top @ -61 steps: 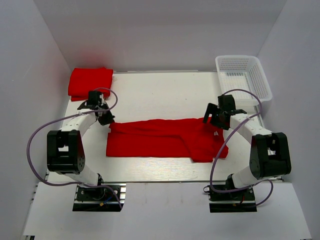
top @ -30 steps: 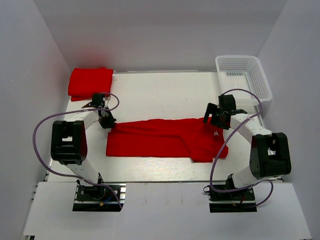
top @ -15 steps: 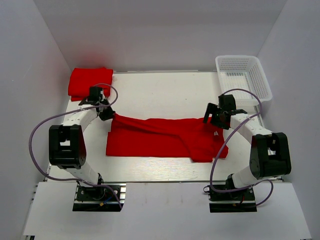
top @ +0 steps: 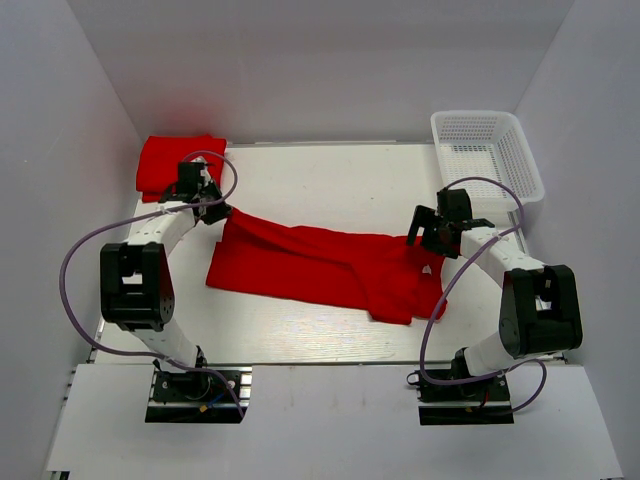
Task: Fold and stack the t-shirts
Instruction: Fold the other side of the tshirt into a rectangle
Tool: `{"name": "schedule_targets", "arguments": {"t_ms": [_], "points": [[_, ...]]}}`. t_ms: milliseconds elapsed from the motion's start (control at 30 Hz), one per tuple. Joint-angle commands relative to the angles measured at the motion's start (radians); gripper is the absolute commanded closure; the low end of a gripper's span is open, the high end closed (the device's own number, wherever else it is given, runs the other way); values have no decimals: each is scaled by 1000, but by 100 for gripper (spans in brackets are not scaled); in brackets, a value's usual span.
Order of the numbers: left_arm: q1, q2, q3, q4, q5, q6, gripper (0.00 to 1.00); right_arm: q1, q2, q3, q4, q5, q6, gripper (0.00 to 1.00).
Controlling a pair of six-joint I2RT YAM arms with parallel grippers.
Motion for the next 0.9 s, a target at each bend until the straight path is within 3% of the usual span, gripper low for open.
{"name": "schedule_targets", "arguments": {"t_ms": [0, 200, 467, 533, 567, 600, 633, 867], "points": [[-3, -11, 35, 44, 23, 25, 100, -6, -8, 13, 27, -2, -14, 10], [-3, 26, 73, -22, -2, 35, 100, -6, -14, 12, 27, -4, -13, 10], [9, -60, -51, -56, -97, 44, 100, -8, -20, 7, 22, -5, -17, 10], [9, -71, -89, -56, -109, 34, 89, -5, -19, 6, 22, -5, -17, 10], [9, -82, -90, -56, -121, 34, 77, -6, -19, 9, 21, -7, -19, 10], [9, -82, -103, -68, -132, 34, 50, -8, -19, 7, 21, -8, -20, 10], [18, -82, -103, -80, -143, 20, 43, -8, -17, 7, 24, -11, -17, 10], [18, -57, -24, -155, -166, -3, 27, -8, -31, 6, 21, -13, -23, 10]]}}
